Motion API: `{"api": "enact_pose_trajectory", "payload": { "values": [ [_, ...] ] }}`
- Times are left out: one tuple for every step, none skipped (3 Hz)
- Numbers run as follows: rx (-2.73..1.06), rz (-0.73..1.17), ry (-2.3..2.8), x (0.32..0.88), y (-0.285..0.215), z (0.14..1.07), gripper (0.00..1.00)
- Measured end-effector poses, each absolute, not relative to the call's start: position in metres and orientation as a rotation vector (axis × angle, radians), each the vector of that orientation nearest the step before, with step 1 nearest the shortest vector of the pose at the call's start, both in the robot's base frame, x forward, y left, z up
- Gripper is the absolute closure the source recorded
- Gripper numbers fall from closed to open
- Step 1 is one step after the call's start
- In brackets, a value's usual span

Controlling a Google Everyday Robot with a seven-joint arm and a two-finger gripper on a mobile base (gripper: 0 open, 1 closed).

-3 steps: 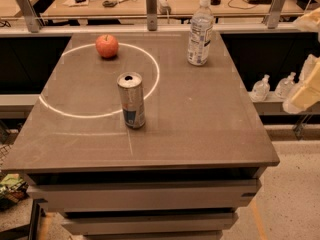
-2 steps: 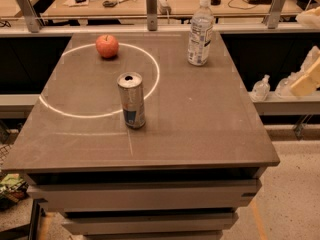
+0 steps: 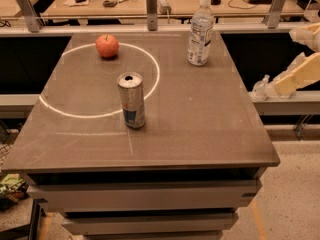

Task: Knock blue plastic bottle over

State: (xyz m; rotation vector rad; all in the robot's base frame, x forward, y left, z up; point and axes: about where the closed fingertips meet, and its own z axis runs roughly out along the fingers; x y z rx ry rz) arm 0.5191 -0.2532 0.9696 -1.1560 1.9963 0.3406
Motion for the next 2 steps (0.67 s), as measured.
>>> {"api": "enact_pose_trajectory", "payload": {
  "values": [
    [-1.021,0.419,2.013,0.5356,-0.2566,0.9446,0.00],
    [-1.021,0.420,2.013,0.5356,-0.2565,0.9445,0.00]
  ]
}}
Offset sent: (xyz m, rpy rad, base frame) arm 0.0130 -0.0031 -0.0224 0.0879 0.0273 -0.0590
